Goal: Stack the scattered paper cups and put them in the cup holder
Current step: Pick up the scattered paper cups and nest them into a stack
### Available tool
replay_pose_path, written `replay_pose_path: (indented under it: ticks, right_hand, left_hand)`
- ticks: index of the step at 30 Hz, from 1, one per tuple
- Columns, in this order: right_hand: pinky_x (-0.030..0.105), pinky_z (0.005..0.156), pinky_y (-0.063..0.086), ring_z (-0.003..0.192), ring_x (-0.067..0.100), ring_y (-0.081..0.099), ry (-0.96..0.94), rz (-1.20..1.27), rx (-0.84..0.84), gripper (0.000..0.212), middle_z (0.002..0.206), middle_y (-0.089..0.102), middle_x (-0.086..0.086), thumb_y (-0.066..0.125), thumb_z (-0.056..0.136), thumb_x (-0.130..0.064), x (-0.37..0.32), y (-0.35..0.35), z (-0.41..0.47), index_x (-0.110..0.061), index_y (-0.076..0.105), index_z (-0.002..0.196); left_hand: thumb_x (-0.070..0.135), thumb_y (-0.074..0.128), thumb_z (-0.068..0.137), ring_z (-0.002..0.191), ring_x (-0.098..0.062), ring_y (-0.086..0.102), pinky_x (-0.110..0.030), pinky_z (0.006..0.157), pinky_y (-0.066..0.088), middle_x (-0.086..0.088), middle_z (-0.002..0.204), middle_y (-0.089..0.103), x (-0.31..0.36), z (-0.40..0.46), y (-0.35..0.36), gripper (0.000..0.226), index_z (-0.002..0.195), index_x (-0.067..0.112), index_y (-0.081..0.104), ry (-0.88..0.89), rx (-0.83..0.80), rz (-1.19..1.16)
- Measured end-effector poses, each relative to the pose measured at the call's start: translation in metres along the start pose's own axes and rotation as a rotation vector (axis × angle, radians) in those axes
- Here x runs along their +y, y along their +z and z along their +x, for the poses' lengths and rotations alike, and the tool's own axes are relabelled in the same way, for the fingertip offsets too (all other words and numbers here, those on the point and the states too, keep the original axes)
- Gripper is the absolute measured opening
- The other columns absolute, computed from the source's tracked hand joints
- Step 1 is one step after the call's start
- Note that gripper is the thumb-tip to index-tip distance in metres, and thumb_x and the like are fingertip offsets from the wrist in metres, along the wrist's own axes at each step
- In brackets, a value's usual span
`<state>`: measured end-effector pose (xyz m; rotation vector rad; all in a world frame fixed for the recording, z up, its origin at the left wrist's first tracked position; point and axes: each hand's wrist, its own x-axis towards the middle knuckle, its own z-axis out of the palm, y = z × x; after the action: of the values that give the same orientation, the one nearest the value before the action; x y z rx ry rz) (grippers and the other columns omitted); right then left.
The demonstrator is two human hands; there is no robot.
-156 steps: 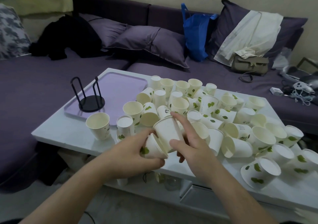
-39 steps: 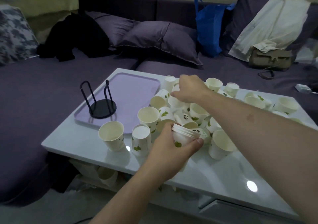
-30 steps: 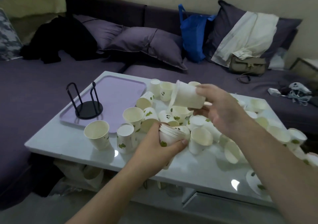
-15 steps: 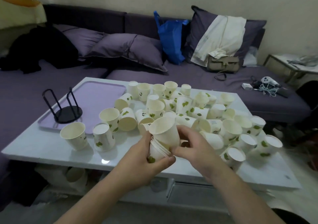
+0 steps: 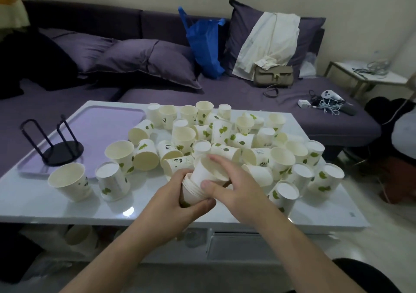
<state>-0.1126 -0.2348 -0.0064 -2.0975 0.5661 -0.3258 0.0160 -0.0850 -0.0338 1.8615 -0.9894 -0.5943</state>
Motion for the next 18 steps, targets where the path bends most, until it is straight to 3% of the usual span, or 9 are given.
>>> replay_pose_path:
  ticks: [3,6,8,9,11,13,14,16,18]
  right_hand:
    - [0.032,0.127,0.029,0.152,-0.005,0.03,0.035,0.016,-0.147,0.077,0.165,0.035,-0.024,0.057,0.098,-0.059,-0.002,0.006,-0.003,-0.035,0.032,0.167]
    - [0.019,0.122,0.026,0.15,-0.009,0.028,-0.018,0.012,-0.225,0.068,0.166,0.03,-0.028,0.052,0.109,-0.049,-0.007,0.007,-0.007,-0.035,0.023,0.169]
    - [0.024,0.126,0.024,0.152,-0.008,0.027,-0.019,-0.004,-0.297,0.062,0.166,0.029,-0.029,0.048,0.11,-0.049,-0.006,0.005,-0.009,-0.038,0.026,0.168]
    - [0.025,0.126,0.022,0.152,-0.009,0.025,0.009,0.014,-0.279,0.06,0.166,0.029,-0.03,0.047,0.11,-0.05,-0.006,0.003,-0.01,-0.04,0.028,0.167]
    - [0.026,0.122,0.03,0.148,-0.007,0.035,0.018,0.015,-0.085,0.053,0.161,0.042,-0.024,0.049,0.107,-0.045,0.0,-0.006,-0.007,-0.039,0.044,0.159]
    - [0.029,0.111,0.044,0.132,0.001,0.051,0.005,-0.168,0.163,0.041,0.142,0.057,-0.016,0.057,0.1,-0.021,0.01,-0.02,0.0,-0.032,0.059,0.14]
    - [0.03,0.108,0.047,0.127,0.006,0.053,0.028,-0.31,0.21,0.044,0.137,0.056,-0.013,0.059,0.095,-0.008,0.015,-0.026,0.004,-0.028,0.06,0.135]
    - [0.033,0.106,0.047,0.13,0.018,0.048,0.12,-0.594,0.142,0.058,0.14,0.052,-0.007,0.06,0.087,0.003,0.022,-0.036,0.008,-0.023,0.055,0.138]
    - [0.035,0.104,0.046,0.129,0.026,0.046,0.173,-0.812,0.057,0.059,0.138,0.052,-0.001,0.062,0.082,0.003,0.033,-0.035,0.012,-0.019,0.053,0.136]
  left_hand:
    - [0.041,0.085,0.091,0.096,-0.004,0.073,-0.03,0.072,0.065,0.033,0.112,0.071,0.002,0.001,0.002,0.052,0.131,0.048,0.052,-0.005,-0.005,-0.019]
    - [0.035,0.084,0.091,0.102,-0.005,0.071,-0.024,0.077,0.062,0.031,0.111,0.072,0.002,0.003,0.003,0.053,0.133,0.046,0.053,-0.006,0.001,-0.025]
    - [0.035,0.085,0.091,0.103,0.003,0.071,-0.016,0.079,0.059,0.033,0.112,0.072,0.001,0.004,0.004,0.06,0.14,0.041,0.052,-0.002,-0.005,-0.012]
    - [0.038,0.086,0.091,0.103,0.002,0.071,-0.018,0.08,0.061,0.029,0.112,0.073,0.001,0.004,0.005,0.062,0.142,0.04,0.051,-0.007,-0.008,-0.016]
    - [0.047,0.086,0.089,0.099,-0.002,0.072,-0.025,0.08,0.064,0.014,0.109,0.075,0.002,0.005,0.007,0.066,0.143,0.039,0.049,-0.025,0.0,-0.021]
    - [0.054,0.085,0.087,0.1,0.003,0.069,-0.019,0.077,0.063,0.015,0.115,0.072,0.003,0.006,0.007,0.071,0.145,0.04,0.046,-0.03,0.01,-0.002]
    - [0.055,0.084,0.086,0.1,0.006,0.067,-0.015,0.075,0.061,0.017,0.118,0.07,0.003,0.007,0.008,0.073,0.146,0.041,0.045,-0.031,0.008,0.003]
    - [0.059,0.084,0.085,0.102,0.011,0.065,-0.01,0.075,0.058,0.021,0.12,0.069,0.002,0.006,0.007,0.075,0.146,0.042,0.044,-0.031,0.002,0.001]
    - [0.062,0.083,0.083,0.104,0.014,0.064,-0.009,0.075,0.057,0.023,0.121,0.068,-0.001,0.006,0.007,0.075,0.145,0.044,0.045,-0.028,-0.004,0.008]
